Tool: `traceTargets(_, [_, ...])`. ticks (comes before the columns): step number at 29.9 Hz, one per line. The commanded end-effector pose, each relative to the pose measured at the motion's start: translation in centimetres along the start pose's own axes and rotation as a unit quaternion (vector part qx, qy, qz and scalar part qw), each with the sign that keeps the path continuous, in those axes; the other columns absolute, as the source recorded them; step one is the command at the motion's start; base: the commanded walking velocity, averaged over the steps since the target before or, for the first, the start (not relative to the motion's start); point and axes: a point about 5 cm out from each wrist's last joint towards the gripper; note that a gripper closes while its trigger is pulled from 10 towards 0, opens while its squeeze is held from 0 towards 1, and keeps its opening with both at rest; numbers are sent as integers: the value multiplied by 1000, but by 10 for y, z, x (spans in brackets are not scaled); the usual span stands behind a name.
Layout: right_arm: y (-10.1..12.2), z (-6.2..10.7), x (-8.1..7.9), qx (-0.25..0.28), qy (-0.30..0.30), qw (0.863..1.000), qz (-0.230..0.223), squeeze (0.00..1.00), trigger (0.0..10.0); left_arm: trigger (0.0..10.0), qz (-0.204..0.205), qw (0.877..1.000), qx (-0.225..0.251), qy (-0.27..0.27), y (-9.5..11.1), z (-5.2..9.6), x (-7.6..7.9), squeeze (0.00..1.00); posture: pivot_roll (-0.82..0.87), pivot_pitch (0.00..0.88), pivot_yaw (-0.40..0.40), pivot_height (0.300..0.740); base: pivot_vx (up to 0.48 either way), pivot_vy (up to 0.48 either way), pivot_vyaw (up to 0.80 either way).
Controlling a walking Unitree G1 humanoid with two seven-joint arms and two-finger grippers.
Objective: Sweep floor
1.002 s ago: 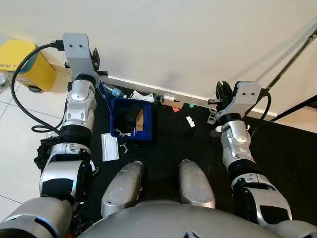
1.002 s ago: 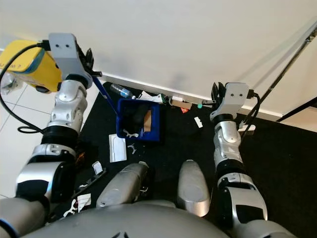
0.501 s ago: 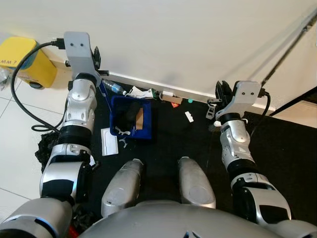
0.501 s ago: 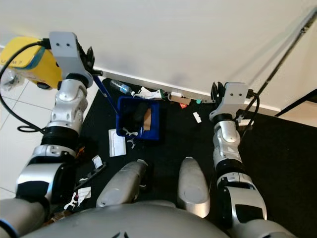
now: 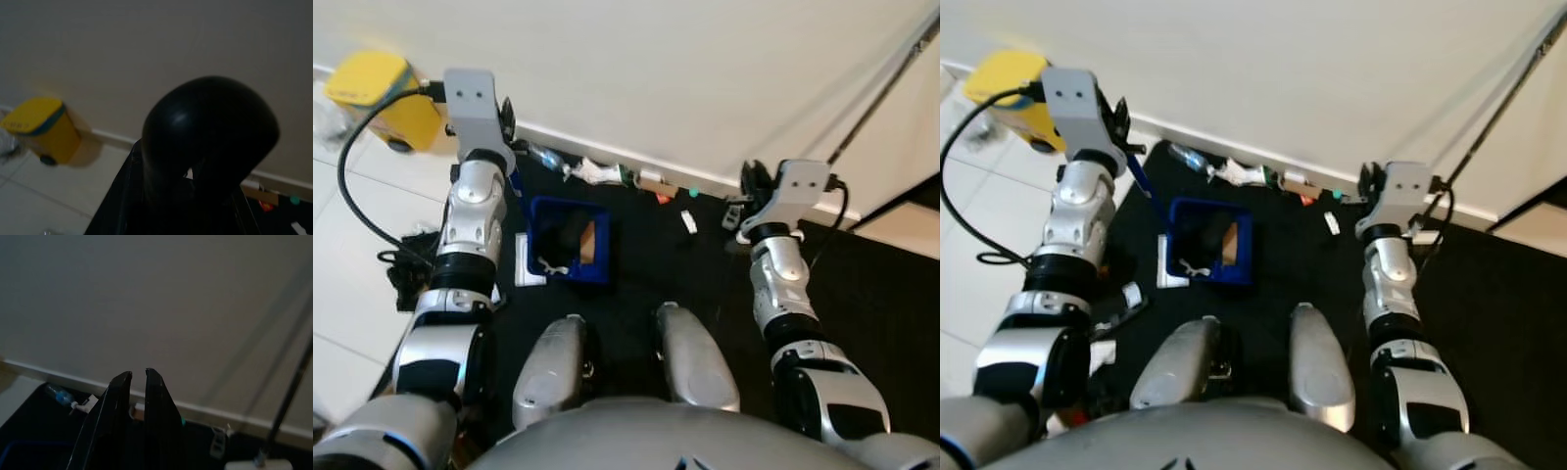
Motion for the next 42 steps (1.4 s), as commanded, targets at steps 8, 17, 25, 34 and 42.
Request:
traceTargets(8, [-3,0,-4,-9,7,1000,-2,0,10000,10000,-5,999,36,0,17,-3,-2,0,53,0,34,740,-322,0,0])
traceTargets(17, [-4,0,-4,-13,9,1000,3,0,10000,10000,-5,999,35,1,17,-3,-3,0,55,0,33,740,-319,0,0])
traceTargets(25, [-4,-1,-4,-16,7,1000,4,0,10000,10000,-2,999,37,0,18,-3,-2,0,57,0,34,740,-310,0,0])
traceTargets(34, [-5,0,-3,-18,4,1000,1,0,10000,10000,-1,999,36,-3,18,-3,-1,0,56,0,36,740,-113,0,0])
traceTargets(42, [-6,1,-3,-18,3,1000,1,0,10000,10000,-1,999,35,-16,18,-3,4,0,55,0,37,740,0,0,0])
Point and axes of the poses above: a point about 5 cm out from each wrist's last joint towards the gripper, its own z axis pointing back from the gripper into the wrist, its own y axis along the axis of the wrist's last joint, x = y × z, and after that the axes turned 2 degrees about z, right-handed
